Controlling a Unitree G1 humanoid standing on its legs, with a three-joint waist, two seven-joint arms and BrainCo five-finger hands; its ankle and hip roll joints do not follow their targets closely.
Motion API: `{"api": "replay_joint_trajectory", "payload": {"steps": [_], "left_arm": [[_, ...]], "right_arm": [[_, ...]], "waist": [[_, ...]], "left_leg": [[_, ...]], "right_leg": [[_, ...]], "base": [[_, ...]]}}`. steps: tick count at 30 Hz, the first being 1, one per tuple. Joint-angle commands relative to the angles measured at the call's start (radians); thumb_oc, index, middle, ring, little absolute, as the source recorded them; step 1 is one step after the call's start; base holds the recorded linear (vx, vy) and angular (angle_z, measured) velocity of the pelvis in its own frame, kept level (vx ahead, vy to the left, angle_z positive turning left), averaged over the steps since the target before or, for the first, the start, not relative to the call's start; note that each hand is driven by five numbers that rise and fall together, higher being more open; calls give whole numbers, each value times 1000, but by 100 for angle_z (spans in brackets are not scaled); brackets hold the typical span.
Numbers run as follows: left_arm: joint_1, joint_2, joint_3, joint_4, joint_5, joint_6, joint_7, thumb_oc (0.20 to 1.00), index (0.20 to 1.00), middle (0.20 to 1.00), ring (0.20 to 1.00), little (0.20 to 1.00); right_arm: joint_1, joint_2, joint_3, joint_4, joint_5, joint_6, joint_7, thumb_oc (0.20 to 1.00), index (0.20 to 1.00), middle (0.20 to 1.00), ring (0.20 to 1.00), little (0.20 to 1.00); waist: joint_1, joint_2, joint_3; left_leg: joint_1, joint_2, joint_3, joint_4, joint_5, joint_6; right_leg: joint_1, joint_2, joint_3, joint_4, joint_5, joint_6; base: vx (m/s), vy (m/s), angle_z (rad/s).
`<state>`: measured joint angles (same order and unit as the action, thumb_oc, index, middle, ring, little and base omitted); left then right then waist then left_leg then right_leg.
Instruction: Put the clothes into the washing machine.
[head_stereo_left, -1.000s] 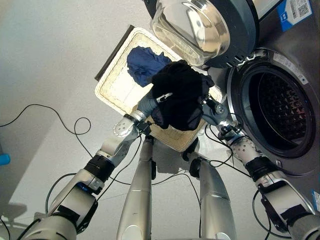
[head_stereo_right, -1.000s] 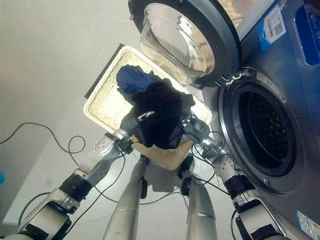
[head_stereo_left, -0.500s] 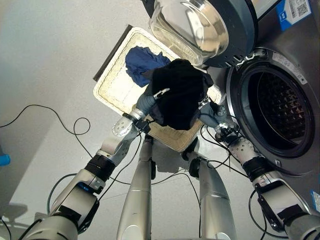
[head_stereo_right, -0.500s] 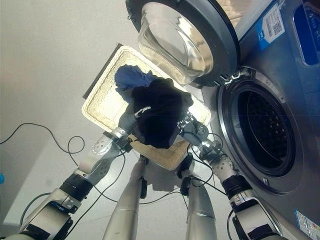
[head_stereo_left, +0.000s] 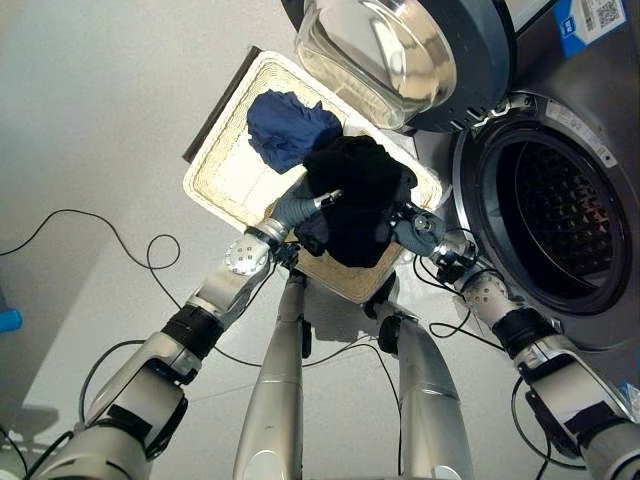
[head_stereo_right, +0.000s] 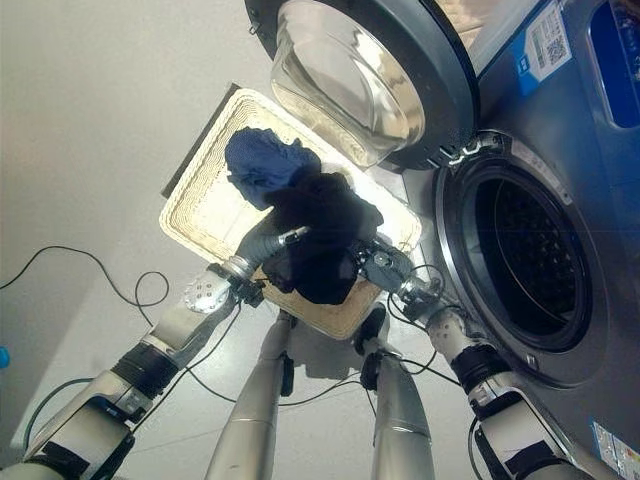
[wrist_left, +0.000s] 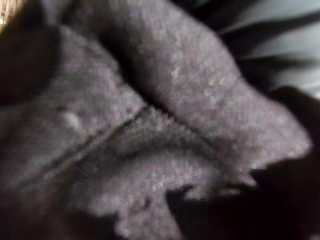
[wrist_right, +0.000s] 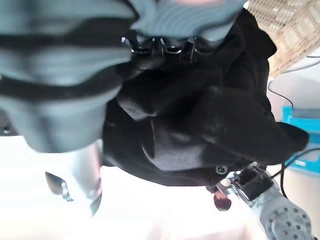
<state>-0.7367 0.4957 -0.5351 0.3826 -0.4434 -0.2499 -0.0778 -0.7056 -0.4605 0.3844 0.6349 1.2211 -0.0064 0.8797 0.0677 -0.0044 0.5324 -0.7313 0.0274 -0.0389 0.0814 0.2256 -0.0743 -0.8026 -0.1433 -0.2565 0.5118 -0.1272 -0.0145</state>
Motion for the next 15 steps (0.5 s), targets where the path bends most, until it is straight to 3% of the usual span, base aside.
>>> {"api": "replay_joint_trajectory", "payload": {"steps": [1, 7, 15], "left_arm": [[-76, -85, -59, -18, 89, -31, -8, 200, 200, 200, 200, 200], [-115, -122, -108, 41, 49, 22, -28, 200, 200, 200, 200, 200], [-145, -213, -122, 138, 21, 23, -45, 200, 200, 200, 200, 200]], "right_arm": [[-54, 41, 40, -83, 45, -43, -2, 1000, 1000, 1000, 1000, 1000], [-86, 68, 47, -52, 86, -64, -52, 1000, 1000, 1000, 1000, 1000], [-130, 123, 43, 24, 122, -46, -4, 1000, 1000, 1000, 1000, 1000]], "waist": [[-16, 22, -12], [-22, 15, -12], [-27, 2, -12]], "left_leg": [[11, -82, 54, 60, -91, 29], [11, -81, 57, 56, -89, 30], [16, -81, 59, 47, -83, 31]], "right_leg": [[46, 31, -43, -214, 211, 113], [46, 34, -35, -223, 222, 118], [46, 40, -25, -232, 236, 122]], "base": [[0, 0, 0], [0, 0, 0], [0, 0, 0]]}}
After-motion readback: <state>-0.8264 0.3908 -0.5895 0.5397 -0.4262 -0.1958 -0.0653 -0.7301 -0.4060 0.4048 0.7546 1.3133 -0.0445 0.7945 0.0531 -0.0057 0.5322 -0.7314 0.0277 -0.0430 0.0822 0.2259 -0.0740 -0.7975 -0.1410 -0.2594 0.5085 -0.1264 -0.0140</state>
